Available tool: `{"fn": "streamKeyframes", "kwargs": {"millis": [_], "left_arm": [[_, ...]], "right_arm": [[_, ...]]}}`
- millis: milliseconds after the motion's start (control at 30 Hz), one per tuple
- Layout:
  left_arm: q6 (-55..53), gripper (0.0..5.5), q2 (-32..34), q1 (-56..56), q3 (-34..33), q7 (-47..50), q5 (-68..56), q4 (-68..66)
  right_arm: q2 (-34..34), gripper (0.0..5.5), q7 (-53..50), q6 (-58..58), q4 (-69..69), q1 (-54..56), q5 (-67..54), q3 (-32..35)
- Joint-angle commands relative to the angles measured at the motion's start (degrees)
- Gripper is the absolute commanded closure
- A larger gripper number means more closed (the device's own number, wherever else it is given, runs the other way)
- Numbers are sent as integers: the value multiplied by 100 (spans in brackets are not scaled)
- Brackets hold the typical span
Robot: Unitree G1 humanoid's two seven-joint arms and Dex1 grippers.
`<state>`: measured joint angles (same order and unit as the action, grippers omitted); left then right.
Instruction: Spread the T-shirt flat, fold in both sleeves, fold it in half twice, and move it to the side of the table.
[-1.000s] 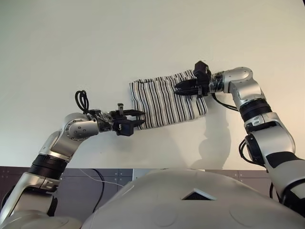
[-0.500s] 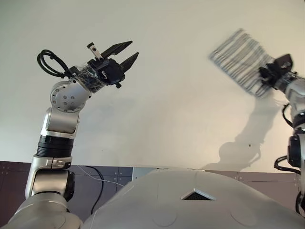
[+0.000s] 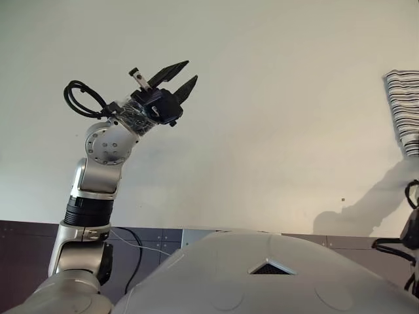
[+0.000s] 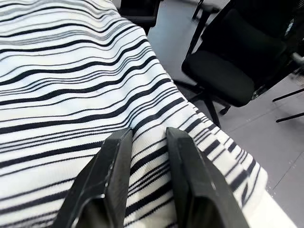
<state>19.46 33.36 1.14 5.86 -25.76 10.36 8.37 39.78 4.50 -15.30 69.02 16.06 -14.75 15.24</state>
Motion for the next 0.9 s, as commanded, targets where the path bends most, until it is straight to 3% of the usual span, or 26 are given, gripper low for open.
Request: {"fn": "streamKeyframes", "kwargs": {"millis": [33, 167, 367, 533, 900], "left_arm": [[-432, 413, -360, -153, -358, 498, 6, 367], [-1338, 413, -1125, -390, -699, 1210, -236, 1080], [-2387, 413, -2388, -875, -981, 2255, -674, 1433], [-2453, 413, -3181, -1052, -583, 3051, -262, 1111], [-1920, 413, -3642, -955, -418, 3641, -37, 47]], "right_arm": [[-276, 423, -347, -966, -1098, -150, 374, -12], [-893, 423, -305, -851, -3975, -234, 497, -419], [-2763, 423, -162, 705, -6020, 121, 455, -1971], [-3622, 423, -441, 1351, -5799, 212, 746, -2249], [-3717, 423, -37, 1307, -4874, 380, 957, -1988]]}}
